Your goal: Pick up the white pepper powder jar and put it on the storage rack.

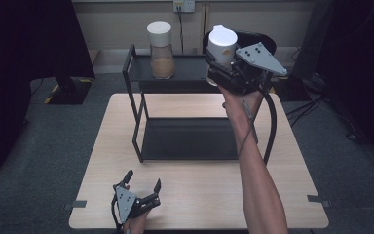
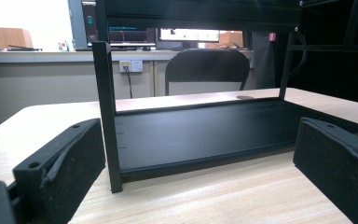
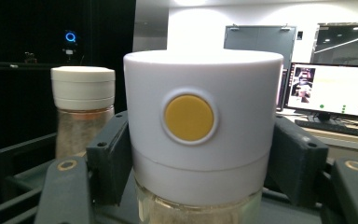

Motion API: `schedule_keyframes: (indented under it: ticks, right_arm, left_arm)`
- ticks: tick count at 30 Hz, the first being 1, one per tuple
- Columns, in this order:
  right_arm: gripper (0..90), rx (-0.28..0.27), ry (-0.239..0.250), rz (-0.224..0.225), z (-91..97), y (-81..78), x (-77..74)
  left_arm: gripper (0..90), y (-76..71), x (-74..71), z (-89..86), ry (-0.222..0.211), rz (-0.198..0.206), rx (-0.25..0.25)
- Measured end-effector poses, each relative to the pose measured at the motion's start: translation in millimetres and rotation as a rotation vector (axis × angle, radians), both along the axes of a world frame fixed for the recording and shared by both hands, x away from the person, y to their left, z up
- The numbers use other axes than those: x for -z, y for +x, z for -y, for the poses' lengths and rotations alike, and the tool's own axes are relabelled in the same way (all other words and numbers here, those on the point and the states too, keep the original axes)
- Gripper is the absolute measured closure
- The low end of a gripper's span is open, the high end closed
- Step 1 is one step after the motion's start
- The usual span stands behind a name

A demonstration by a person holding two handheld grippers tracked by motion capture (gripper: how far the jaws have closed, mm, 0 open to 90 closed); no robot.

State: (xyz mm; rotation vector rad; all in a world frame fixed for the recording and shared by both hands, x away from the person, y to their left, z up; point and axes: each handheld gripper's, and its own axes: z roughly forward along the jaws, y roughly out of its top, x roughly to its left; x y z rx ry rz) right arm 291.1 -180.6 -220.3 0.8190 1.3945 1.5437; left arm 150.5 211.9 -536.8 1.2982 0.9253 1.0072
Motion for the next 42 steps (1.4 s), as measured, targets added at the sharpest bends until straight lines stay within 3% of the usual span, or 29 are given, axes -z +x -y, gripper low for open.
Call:
schedule_keyframes:
  ticks: [5, 6, 8, 12, 22, 33, 37, 42]
  right_arm:
    - [30.4, 0.008, -0.007, -0.008, -3.6, 14.6, -3.2]
    - [30.4, -0.01, 0.028, -0.017, 0.3, 21.1, -2.5]
    - [30.4, -0.013, 0.037, -0.026, 1.1, 23.6, -3.4]
    - [30.4, 0.014, 0.009, -0.031, -3.3, 29.5, -4.5]
    - [30.3, 0.016, 0.019, -0.084, -5.4, 50.7, -3.5]
    - [30.2, 0.006, 0.025, -0.12, -3.6, 56.2, -8.0]
    - [30.1, 0.009, 0.009, -0.117, -6.0, 56.2, -8.5]
    - [29.6, 0.009, 0.025, -0.118, -6.6, 56.4, -6.7]
  left_arm:
    - [1.5, 0.1, 0.0, -0.5, 0.0, 0.0, 0.003]
    - [1.5, 0.1, 0.0, -0.5, 0.0, 0.0, 0.003]
    - [1.5, 0.1, -0.1, -0.6, 0.002, -0.001, 0.003]
    - [1.5, 0.1, -0.1, -0.5, 0.001, 0.0, 0.003]
    - [1.7, 0.2, 0.1, -0.3, 0.0, 0.0, 0.002]
    - [1.7, 0.0, -0.1, -0.3, 0.001, -0.001, 0.001]
    - [1.7, 0.0, -0.1, -0.2, 0.001, 0.0, 0.001]
    - [1.7, 0.0, -0.1, -0.3, 0.002, 0.0, 0.001]
